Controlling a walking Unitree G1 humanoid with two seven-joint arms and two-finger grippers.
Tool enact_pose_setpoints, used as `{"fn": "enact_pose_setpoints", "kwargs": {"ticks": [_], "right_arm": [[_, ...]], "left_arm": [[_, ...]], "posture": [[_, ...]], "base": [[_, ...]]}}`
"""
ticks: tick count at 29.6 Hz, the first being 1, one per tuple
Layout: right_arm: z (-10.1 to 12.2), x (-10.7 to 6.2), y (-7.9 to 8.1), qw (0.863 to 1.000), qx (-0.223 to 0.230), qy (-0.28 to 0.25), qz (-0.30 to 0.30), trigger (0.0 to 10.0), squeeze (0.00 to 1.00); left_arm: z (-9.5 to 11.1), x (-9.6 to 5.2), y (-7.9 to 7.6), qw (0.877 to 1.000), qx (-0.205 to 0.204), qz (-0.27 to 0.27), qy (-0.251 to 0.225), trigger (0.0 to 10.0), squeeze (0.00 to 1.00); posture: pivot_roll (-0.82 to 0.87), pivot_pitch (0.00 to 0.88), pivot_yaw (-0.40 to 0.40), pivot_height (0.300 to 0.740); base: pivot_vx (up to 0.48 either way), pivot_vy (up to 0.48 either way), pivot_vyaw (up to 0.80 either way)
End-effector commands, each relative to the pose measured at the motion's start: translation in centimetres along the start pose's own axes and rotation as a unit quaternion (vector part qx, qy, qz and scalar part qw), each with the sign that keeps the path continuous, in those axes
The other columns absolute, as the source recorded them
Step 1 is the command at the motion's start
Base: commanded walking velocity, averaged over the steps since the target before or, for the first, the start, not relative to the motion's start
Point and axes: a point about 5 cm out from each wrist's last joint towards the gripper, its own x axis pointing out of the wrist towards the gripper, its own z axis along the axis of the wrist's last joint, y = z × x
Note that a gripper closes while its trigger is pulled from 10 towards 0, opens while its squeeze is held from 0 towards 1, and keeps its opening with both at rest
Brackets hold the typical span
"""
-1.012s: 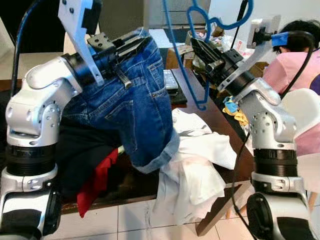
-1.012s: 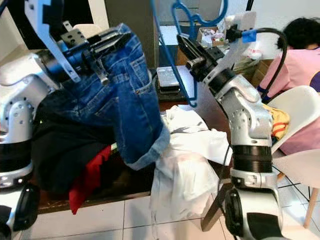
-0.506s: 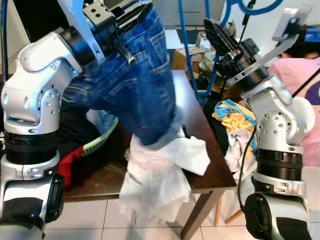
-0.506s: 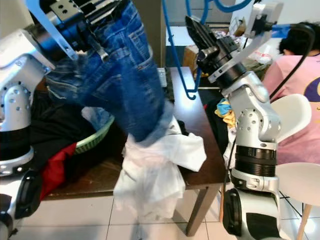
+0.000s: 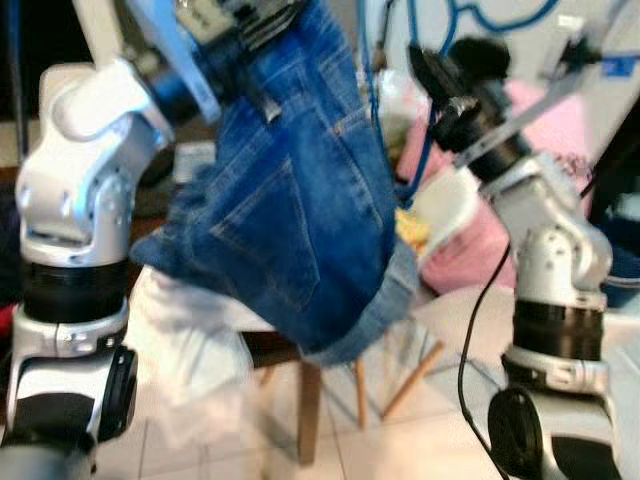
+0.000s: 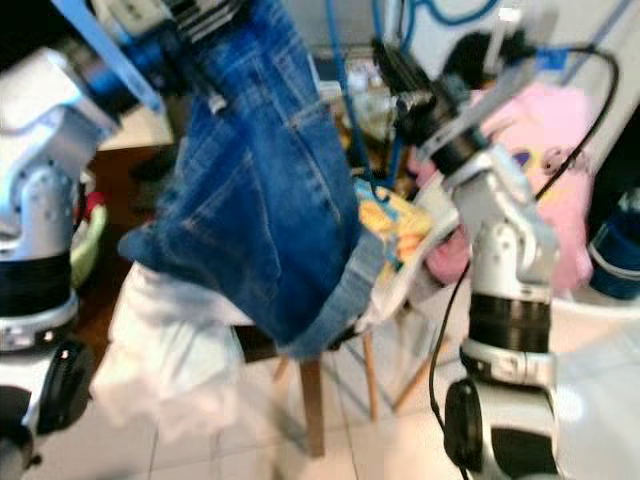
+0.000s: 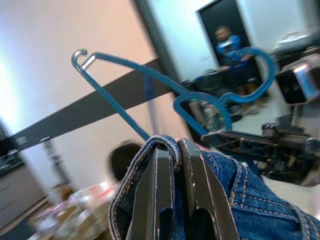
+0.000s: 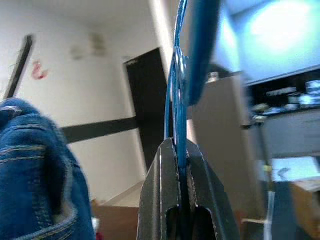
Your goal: Hang hanger
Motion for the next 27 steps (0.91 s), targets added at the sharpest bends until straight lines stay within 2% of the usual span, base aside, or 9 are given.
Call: {"fn": "enact_pose_setpoints", "kwargs": {"ticks": [1, 7, 9, 12, 19, 21, 23, 25, 27], "right_arm": [[1.0, -0.3, -0.9, 0.999, -0.014, -0.015, -0.029, 10.0, 0.0], [1.3, -0.9, -2.5, 0.996, -0.035, 0.001, -0.078, 10.0, 0.0], [1.2, -1.8, -4.1, 0.99, -0.063, 0.027, -0.126, 10.0, 0.0], [1.0, -2.6, -5.1, 0.983, -0.087, 0.045, -0.157, 10.0, 0.0], [0.5, -3.6, -6.1, 0.971, -0.118, 0.076, -0.194, 10.0, 0.0], [-1.1, -4.5, -7.2, 0.948, -0.166, 0.154, -0.224, 10.0, 0.0], [-2.4, -5.8, -8.0, 0.926, -0.196, 0.219, -0.238, 10.0, 0.0], [-2.8, -6.3, -8.2, 0.919, -0.201, 0.239, -0.242, 10.0, 0.0], [-3.8, -8.6, -9.1, 0.894, -0.218, 0.3, -0.25, 10.0, 0.0]], "left_arm": [[1.5, 0.6, -0.5, 0.999, 0.004, -0.017, -0.036, 10.0, 0.0], [1.6, 0.8, -0.8, 0.998, -0.018, -0.03, -0.05, 10.0, 0.0], [1.7, 0.8, -1.4, 0.996, -0.036, -0.057, -0.057, 10.0, 0.0], [1.5, 0.6, -2.2, 0.994, -0.045, -0.089, -0.054, 10.0, 0.0], [0.1, 0.0, -4.0, 0.985, -0.067, -0.158, -0.032, 10.0, 0.0], [-2.8, -1.7, -6.0, 0.968, -0.049, -0.244, 0.036, 10.0, 0.0], [-6.0, -3.6, -7.0, 0.949, -0.03, -0.289, 0.118, 10.0, 0.0], [-7.1, -4.3, -7.3, 0.942, -0.019, -0.301, 0.148, 10.0, 0.0], [-10.2, -6.3, -8.0, 0.924, 0.002, -0.312, 0.221, 10.0, 0.0]], "posture": [[0.09, 0.036, 0.003, 0.74], [0.08, 0.034, 0.004, 0.74], [0.08, 0.037, 0.005, 0.74], [0.08, 0.041, 0.007, 0.74], [0.07, 0.044, 0.01, 0.74], [0.07, 0.049, 0.011, 0.74], [0.06, 0.052, 0.008, 0.74], [0.07, 0.053, 0.007, 0.74], [0.06, 0.059, -0.001, 0.74]], "base": [[0.0, 0.0, -0.79], [0.0, 0.0, -0.79], [0.0, 0.0, -0.79], [0.0, 0.0, -0.79], [0.0, 0.0, -0.79], [0.0, 0.0, -0.79], [0.0, 0.0, -0.79], [0.0, 0.0, -0.79], [0.0, 0.0, -0.79]]}}
